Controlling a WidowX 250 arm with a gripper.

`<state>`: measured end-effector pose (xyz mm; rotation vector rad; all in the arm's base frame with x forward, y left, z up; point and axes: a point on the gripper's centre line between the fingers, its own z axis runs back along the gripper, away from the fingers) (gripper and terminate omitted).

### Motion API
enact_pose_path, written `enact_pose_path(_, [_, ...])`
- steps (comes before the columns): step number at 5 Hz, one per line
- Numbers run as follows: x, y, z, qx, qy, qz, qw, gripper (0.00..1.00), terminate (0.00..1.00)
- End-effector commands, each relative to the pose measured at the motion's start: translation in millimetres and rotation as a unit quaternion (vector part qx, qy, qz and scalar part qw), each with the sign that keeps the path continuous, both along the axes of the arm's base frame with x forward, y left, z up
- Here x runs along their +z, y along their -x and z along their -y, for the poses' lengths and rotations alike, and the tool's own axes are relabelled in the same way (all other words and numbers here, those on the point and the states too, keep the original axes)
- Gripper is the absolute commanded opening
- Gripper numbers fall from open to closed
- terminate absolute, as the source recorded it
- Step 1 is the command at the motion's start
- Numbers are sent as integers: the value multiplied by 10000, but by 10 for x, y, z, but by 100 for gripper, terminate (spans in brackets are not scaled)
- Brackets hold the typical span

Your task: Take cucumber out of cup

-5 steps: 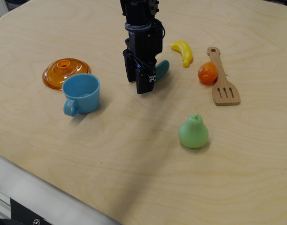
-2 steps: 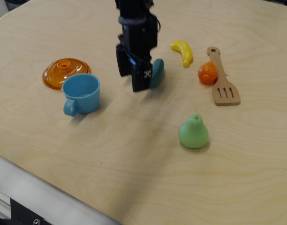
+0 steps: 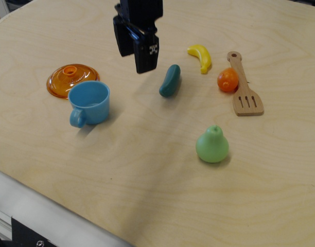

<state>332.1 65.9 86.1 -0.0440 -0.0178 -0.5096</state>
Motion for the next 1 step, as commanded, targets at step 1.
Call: enact_pose_path(1, [294,-22,-45,33,-73,381,9992,100,100])
